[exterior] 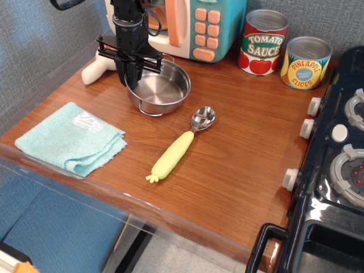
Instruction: Move the silver pot so that it's in front of the microwave.
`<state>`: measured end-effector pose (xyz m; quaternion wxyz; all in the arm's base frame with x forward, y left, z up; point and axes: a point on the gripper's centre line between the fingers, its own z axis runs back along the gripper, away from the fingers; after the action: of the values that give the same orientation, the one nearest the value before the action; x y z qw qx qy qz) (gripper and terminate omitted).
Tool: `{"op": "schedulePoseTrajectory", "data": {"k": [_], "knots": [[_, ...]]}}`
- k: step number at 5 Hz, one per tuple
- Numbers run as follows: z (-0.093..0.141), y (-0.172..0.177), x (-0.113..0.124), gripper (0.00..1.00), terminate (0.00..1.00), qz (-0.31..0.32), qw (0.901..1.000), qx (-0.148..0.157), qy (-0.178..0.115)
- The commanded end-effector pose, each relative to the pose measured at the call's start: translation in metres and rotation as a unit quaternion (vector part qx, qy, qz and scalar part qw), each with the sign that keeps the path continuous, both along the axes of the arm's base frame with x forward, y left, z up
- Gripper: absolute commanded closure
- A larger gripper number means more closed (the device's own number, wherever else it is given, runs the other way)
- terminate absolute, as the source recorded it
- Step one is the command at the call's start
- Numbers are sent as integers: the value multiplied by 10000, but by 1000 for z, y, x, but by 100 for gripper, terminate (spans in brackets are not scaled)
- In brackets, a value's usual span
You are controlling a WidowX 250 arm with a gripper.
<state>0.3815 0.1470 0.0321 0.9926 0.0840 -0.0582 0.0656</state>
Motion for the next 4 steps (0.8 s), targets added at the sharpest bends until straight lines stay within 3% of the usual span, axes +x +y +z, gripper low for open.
{"op": "schedulePoseTrajectory", "data": {"k": [1,3,4], "knots": [[22,-3,5,0,0,-212,9996,134,-127],[72,-11,4,0,0,-337,9984,104,-439],[91,-12,1,0,0,-457,9979,-117,-439]]}}
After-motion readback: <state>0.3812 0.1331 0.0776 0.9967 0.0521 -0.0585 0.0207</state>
